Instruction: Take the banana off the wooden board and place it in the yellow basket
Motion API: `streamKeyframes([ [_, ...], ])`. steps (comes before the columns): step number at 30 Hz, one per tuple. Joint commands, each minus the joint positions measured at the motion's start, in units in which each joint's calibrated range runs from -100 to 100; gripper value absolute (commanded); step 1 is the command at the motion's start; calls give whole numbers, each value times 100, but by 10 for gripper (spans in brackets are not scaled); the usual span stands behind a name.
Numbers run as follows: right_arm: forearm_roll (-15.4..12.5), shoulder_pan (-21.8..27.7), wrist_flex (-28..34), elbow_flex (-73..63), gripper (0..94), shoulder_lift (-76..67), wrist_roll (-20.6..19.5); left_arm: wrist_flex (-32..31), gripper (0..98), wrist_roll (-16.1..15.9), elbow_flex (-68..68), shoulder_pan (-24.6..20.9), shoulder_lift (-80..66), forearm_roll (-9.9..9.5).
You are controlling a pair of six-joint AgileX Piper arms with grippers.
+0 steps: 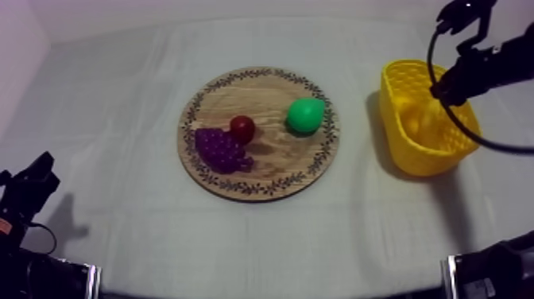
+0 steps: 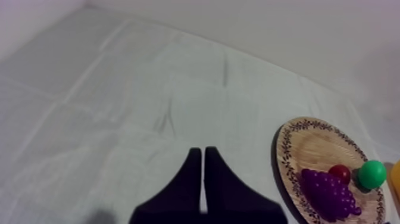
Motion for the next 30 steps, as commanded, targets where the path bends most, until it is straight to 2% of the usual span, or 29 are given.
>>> streamKeyframes([
  [1,-11,-58,-244,461,353,-982,-82,-2,1,0,3,-1,-3,-1],
  [6,66,-251,-685,1484,198,-2582,-397,-2,1,0,3,-1,-3,-1],
  [10,283,-386,-722,2167,111,-3733,-763,-2,1,0,3,-1,-3,-1],
  [16,541,-323,-824,3010,78,-4623,-1190,-2,1,0,3,-1,-3,-1],
  [25,273,80,-1531,4629,9,-5986,-1074,-2,1,0,3,-1,-3,-1],
  [30,367,164,-1321,4843,6,-6664,-1431,-2,1,-3,3,-1,-3,-1],
])
